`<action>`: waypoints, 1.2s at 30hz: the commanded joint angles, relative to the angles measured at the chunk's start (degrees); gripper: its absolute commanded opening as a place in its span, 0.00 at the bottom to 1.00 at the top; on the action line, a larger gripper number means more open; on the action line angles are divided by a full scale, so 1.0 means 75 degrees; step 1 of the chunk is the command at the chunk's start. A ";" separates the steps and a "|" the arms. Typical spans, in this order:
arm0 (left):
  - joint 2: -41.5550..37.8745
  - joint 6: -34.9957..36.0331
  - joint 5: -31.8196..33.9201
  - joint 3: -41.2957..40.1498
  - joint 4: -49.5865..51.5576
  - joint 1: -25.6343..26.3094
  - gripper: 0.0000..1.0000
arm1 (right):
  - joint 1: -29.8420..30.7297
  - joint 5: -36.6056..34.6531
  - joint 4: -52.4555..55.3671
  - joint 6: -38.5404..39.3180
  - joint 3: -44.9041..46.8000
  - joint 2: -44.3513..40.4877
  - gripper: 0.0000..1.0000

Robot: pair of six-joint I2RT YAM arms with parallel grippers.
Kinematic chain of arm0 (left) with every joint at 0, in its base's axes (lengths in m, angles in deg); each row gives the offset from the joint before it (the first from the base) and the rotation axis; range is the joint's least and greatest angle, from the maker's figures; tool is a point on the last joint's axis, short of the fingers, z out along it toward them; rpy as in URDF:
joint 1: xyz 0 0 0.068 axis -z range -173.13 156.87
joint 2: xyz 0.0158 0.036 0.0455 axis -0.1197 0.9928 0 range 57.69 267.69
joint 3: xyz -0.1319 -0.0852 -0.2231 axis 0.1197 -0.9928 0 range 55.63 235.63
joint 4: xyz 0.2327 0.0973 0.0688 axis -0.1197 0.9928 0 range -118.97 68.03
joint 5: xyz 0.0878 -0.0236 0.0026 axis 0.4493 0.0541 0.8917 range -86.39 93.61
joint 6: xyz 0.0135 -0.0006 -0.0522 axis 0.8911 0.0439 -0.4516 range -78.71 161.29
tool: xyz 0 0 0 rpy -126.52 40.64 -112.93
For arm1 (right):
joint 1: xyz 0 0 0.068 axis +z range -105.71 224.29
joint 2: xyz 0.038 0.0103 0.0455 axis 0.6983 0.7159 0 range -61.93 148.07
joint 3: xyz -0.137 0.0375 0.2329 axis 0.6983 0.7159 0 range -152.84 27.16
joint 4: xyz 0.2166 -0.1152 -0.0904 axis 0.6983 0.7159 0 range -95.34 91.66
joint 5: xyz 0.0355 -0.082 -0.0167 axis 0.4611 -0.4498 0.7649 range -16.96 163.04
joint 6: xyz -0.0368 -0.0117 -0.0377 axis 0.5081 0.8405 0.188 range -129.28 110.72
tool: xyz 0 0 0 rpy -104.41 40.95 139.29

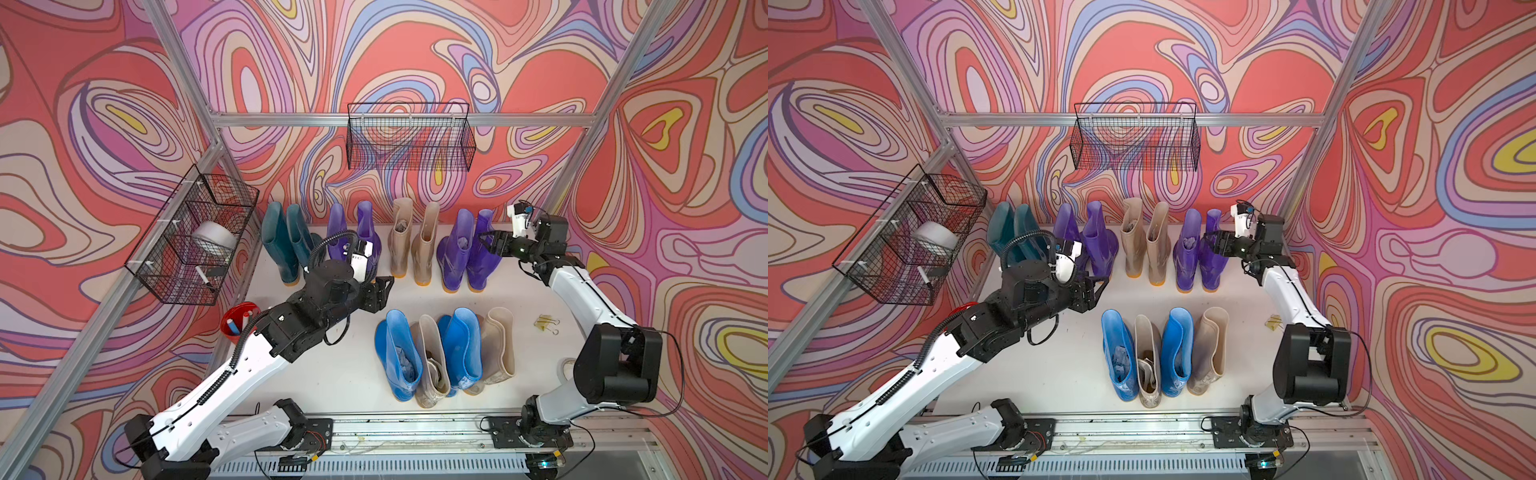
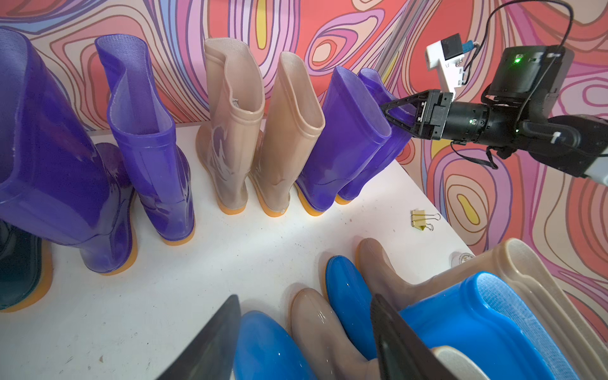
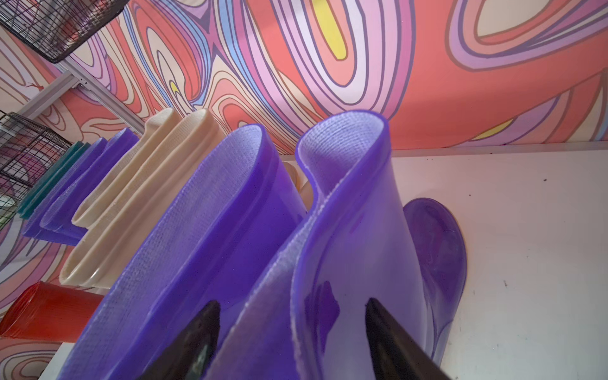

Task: Match and arrange rain boots in pairs
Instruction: Pair a pair of rain boots at the center of the board.

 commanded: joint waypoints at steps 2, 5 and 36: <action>-0.0094 -0.0030 0.0013 -0.0034 0.0069 0.0034 0.65 | 0.0045 0.0076 -0.0219 -0.0228 -0.0085 -0.0163 0.71; -0.0142 -0.0051 0.0103 -0.0010 0.0154 0.0041 0.65 | 0.0045 0.0223 -0.0283 -0.0385 -0.0146 -0.0302 0.72; -0.0230 -0.0262 0.0129 0.1026 0.2036 0.0133 0.69 | 0.0045 -0.0964 0.1120 -0.0321 -0.0101 -0.2400 0.76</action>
